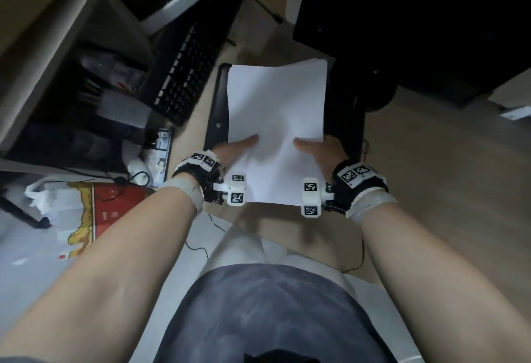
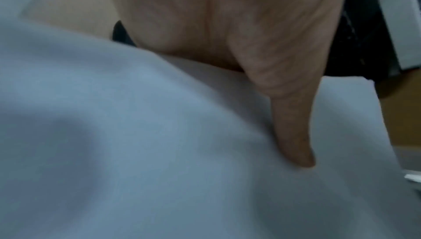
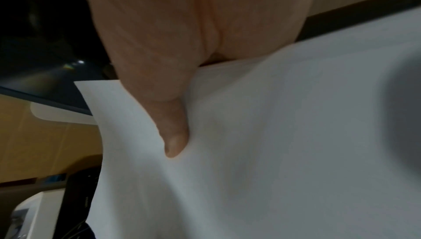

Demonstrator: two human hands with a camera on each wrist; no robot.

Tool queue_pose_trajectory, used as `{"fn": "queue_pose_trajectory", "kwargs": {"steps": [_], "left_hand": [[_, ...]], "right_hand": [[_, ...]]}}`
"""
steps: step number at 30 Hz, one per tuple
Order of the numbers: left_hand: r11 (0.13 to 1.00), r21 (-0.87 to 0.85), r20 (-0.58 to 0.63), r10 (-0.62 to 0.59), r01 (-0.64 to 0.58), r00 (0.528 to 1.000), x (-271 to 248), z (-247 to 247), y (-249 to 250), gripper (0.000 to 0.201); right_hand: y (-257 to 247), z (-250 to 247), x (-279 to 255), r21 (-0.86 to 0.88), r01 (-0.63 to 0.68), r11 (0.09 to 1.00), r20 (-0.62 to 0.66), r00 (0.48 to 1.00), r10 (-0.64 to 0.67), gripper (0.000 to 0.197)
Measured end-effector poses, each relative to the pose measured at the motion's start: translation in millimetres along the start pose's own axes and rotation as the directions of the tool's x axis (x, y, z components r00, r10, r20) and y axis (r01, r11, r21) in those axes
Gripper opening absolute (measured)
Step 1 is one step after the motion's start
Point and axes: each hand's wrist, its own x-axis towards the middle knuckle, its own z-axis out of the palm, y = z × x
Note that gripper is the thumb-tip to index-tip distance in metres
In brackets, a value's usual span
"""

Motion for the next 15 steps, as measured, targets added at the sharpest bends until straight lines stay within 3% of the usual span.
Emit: {"fn": "queue_pose_trajectory", "kwargs": {"steps": [4,9,11,15], "left_hand": [[1.0,0.011,-0.002,0.02,-0.02,1.0,-7,-4,4,0.068],[0.994,0.098,-0.002,0.043,-0.042,0.999,-6,-12,12,0.042],[0.992,0.122,-0.007,0.044,-0.042,0.999,-2,-14,14,0.04],[1.0,0.016,0.039,-0.01,0.01,0.999,13,-16,14,0.032]], "right_hand": [[3,13,13,0.057,-0.052,0.997,-0.001,0.999,0.052,0.04],[12,26,26,-0.024,-0.094,0.995,-0.041,0.995,0.093,0.053],[14,32,30,-0.091,-0.117,0.989,-0.043,0.993,0.113,0.053],[20,40,36,-0.154,-0.167,0.974,-0.039,0.986,0.163,0.054]]}}
